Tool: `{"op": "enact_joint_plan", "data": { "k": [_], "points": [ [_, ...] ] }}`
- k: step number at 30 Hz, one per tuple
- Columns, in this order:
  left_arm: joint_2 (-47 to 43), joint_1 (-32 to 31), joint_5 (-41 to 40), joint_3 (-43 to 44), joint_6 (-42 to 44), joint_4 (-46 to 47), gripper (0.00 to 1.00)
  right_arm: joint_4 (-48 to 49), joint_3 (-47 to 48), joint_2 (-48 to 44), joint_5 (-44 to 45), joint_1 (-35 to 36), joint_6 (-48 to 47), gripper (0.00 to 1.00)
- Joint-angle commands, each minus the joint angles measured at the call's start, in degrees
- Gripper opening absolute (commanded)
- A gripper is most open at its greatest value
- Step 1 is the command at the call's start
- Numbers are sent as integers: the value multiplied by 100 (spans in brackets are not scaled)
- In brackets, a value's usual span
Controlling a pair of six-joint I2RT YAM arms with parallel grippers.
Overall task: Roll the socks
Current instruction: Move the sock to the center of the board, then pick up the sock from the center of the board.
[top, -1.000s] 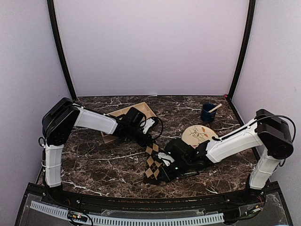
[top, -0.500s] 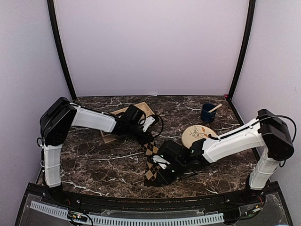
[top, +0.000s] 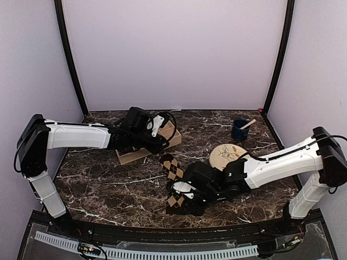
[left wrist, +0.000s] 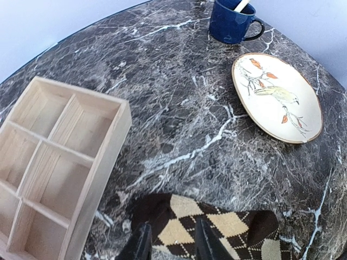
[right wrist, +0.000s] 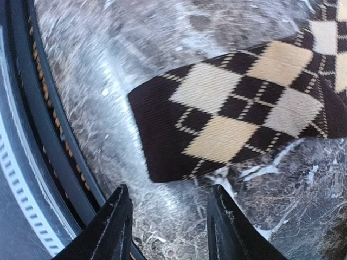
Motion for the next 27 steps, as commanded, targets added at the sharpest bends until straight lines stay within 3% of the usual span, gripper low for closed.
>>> {"op": "enact_joint_plan", "data": {
  "k": [1, 11, 23, 27],
  "points": [
    [-650, 13, -457, -641, -757, -75, 32, 27, 56, -23, 292, 344, -814, 44],
    [-1744, 91, -737, -1638, -1557, 10, 46, -59, 397, 608, 1048, 644, -1460, 45],
    [-2119, 165, -600, -2043, -1817, 124, 48, -304, 656, 1153, 1326, 649, -1736, 44],
    [-2241, 193, -603, -2160, -1830, 214, 48, -416, 706, 1323, 1319, 649, -1790, 40]
  ]
}}
